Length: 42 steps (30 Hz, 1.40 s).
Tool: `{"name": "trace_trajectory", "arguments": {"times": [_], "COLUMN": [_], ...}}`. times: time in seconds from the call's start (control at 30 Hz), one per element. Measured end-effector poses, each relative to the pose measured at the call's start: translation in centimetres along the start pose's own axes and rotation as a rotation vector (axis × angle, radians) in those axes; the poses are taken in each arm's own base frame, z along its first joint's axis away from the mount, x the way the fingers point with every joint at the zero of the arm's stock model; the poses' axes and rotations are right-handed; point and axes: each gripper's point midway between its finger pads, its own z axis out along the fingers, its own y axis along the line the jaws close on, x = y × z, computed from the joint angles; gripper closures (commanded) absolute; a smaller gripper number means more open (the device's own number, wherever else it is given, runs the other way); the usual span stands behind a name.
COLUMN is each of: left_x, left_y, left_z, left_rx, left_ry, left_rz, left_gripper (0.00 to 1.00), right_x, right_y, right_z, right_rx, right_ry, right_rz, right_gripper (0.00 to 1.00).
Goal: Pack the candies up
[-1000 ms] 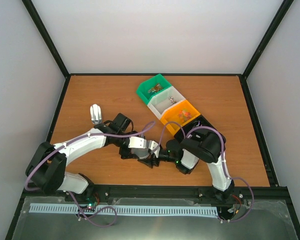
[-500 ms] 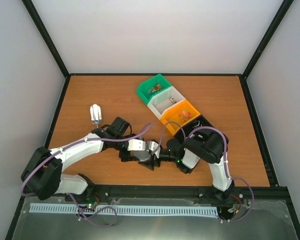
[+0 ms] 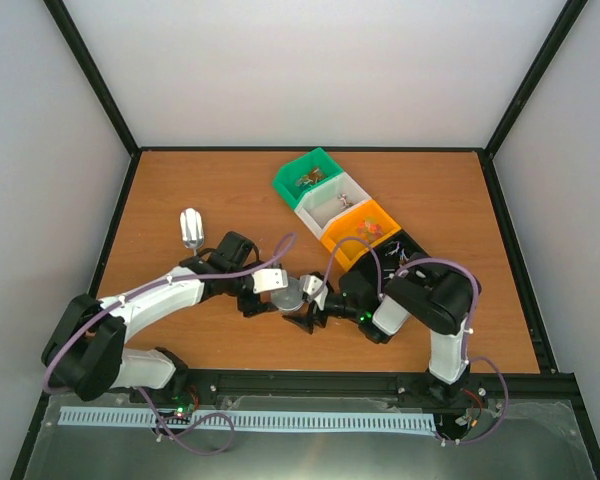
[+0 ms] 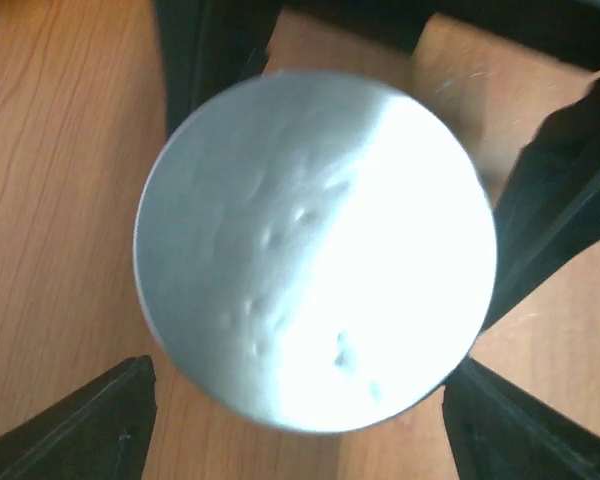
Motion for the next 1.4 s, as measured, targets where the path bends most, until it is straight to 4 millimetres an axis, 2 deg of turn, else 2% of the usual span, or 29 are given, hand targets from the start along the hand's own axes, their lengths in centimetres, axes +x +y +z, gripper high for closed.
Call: {"name": "trace_trajectory", "arguments": {"times": [0.2,0.4,0.7,0.9,1.0,1.1,1.23,1.33,1.4], "left_x": [2.2,2.3,1.8,1.5,1.4,1.4,1.6,2.2,2.5], "left_y": [2.1,2.8,2.9,2.5,2.4,2.2,2.5,3.6,4.9], "left_z": [0.0,-0.2,-0.4,-0.8,-1.2,-1.7,-2.2,-3.2,-4.4], "left_rx": [-0.058,-0.077,-0.074,-0.064,-0.064,-0.061,-0.07,-0.094,-0.13], "left_ry": [0.062,0.061,0.045,0.036,0.028,0.024,0.023,0.014,-0.006], "left_rz": [-0.08,-0.093,-0.097,-0.101,-0.102,-0.109,-0.136,-0.202,-0.263], "left_gripper": [0.56,0.54,0.3,0.22,0.18,0.15,0.09,0.01,0.0], "right_x": [-0.4,-0.2,1.1,2.1,2.2,1.6,-1.2,-3.2,-4.1], "right_y": [-1.8,-2.0,-1.8,-3.2,-3.2,-2.7,-2.5,-2.7,-3.4], "right_z": [-1.6,-1.7,-1.8,-2.5,-3.0,-3.7,-4.4,-5.0,-5.5], "right_rx": [0.065,0.063,0.04,0.071,0.074,0.057,0.045,0.046,0.052], "right_ry": [0.011,0.015,0.053,0.083,0.093,0.089,0.045,0.016,0.006], "right_rz": [-0.007,-0.017,-0.008,0.023,0.023,0.016,-0.022,-0.043,-0.036], "right_gripper": [0.0,0.0,0.0,0.0,0.0,0.0,0.0,0.0,0.0]}}
